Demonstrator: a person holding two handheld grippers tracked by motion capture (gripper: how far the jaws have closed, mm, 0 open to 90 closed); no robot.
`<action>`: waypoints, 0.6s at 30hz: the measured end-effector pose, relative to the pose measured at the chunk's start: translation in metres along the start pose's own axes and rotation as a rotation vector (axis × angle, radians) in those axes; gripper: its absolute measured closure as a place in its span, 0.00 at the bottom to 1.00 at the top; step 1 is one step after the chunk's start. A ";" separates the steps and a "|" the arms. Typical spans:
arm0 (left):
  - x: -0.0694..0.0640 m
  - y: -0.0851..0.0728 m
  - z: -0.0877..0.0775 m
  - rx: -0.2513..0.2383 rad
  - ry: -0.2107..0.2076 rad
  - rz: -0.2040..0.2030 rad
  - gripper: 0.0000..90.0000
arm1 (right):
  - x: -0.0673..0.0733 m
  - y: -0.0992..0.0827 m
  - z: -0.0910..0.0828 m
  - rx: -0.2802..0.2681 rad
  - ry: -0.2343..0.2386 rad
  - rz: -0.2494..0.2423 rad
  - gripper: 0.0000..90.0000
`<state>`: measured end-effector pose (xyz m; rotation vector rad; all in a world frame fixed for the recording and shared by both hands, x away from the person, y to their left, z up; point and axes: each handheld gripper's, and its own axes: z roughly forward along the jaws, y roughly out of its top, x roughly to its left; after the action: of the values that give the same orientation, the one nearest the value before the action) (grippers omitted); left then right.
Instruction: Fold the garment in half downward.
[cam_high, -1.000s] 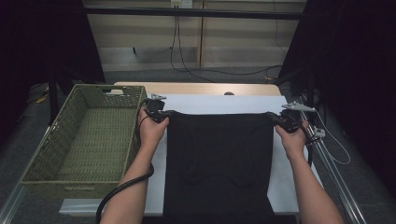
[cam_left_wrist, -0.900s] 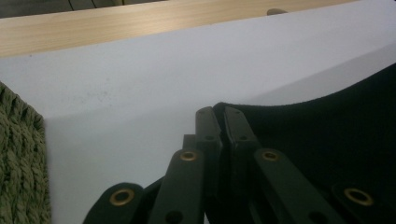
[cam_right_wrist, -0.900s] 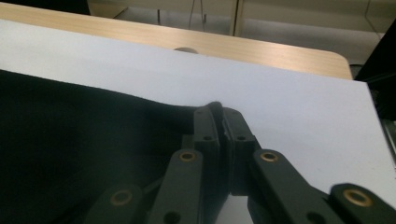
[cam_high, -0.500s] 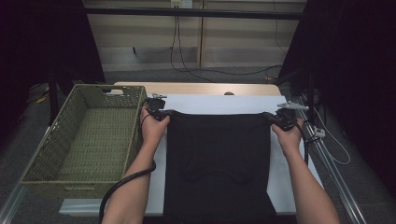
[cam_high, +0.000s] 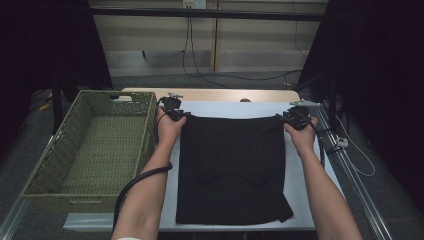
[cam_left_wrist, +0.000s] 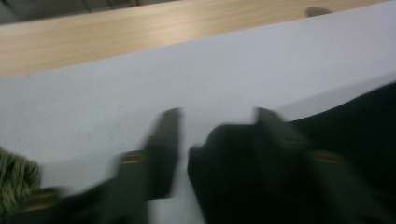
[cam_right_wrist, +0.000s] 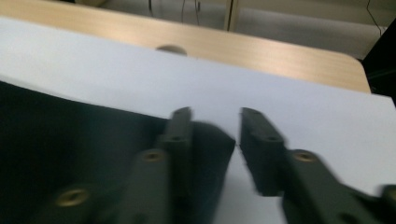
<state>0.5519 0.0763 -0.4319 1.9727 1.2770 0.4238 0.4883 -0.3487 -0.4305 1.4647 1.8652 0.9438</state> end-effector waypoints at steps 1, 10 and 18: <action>-0.001 -0.002 0.001 -0.006 -0.007 -0.041 0.37 | 0.001 -0.002 -0.001 0.015 0.009 0.007 0.64; -0.010 -0.018 -0.015 0.014 -0.038 -0.067 0.18 | 0.013 -0.017 -0.024 0.032 0.054 0.038 0.36; -0.024 -0.033 -0.032 0.000 -0.074 -0.030 0.15 | 0.025 -0.032 -0.053 0.018 0.099 0.061 0.29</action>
<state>0.5002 0.0758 -0.4313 1.9482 1.2585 0.3330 0.4226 -0.3387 -0.4262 1.5185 1.9133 1.0479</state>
